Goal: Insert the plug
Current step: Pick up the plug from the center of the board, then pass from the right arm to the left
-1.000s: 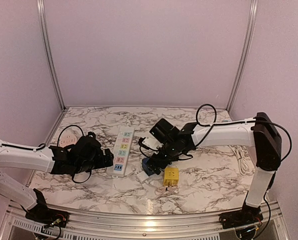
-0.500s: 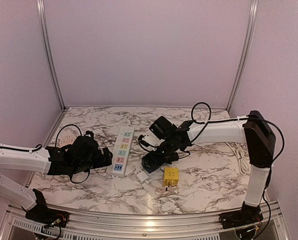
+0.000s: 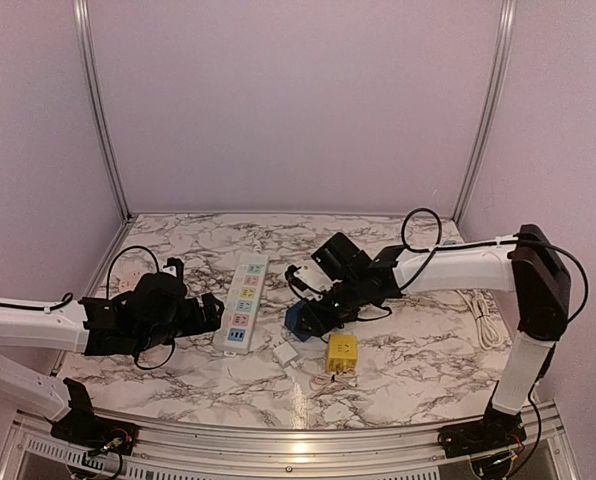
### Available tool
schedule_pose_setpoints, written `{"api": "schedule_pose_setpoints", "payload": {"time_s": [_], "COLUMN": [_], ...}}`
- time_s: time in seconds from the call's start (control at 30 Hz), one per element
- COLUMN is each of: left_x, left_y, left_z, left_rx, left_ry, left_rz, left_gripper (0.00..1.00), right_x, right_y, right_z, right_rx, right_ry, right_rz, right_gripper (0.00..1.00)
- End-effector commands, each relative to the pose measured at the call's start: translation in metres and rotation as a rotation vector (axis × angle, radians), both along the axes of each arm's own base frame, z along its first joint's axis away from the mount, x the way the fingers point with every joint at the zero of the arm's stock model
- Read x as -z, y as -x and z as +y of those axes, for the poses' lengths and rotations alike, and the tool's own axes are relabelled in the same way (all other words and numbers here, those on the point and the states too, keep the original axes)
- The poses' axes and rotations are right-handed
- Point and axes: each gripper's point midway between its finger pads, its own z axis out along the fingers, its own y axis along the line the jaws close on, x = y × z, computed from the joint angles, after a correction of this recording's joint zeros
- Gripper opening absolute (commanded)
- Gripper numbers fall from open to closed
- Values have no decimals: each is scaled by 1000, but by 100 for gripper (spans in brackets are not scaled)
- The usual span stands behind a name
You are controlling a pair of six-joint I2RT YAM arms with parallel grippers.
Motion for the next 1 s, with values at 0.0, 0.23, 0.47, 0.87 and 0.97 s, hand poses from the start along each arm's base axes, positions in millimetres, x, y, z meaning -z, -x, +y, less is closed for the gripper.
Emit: {"api": "schedule_pose_setpoints", "payload": {"time_s": [0.0,0.23,0.47,0.87,0.97], "left_x": [-31,-94,-137,-168,-178], "left_y": [4,33,71,93,95], "left_z": [-10,-40,-80,-129,-135], "left_rx": [101,371,610,778,805], "left_ry": [79,255,305,321,332], "left_rz": [-133,-403,-560,-628,-642], "left_gripper": [99,99,99,99,99], "right_x": [-90,-190,-235,-257,-259], "right_y": [6,59,103,123,122], "right_z": [10,-1,-12,-13,-11], "right_rx": [-114,-323,-497,-546,-538], "right_ry": [-296,-749,-969,-1104,-1097], "right_rz": [-172,-367,-429,-373,-364], "right_gripper": [9,6,6,6,6]}}
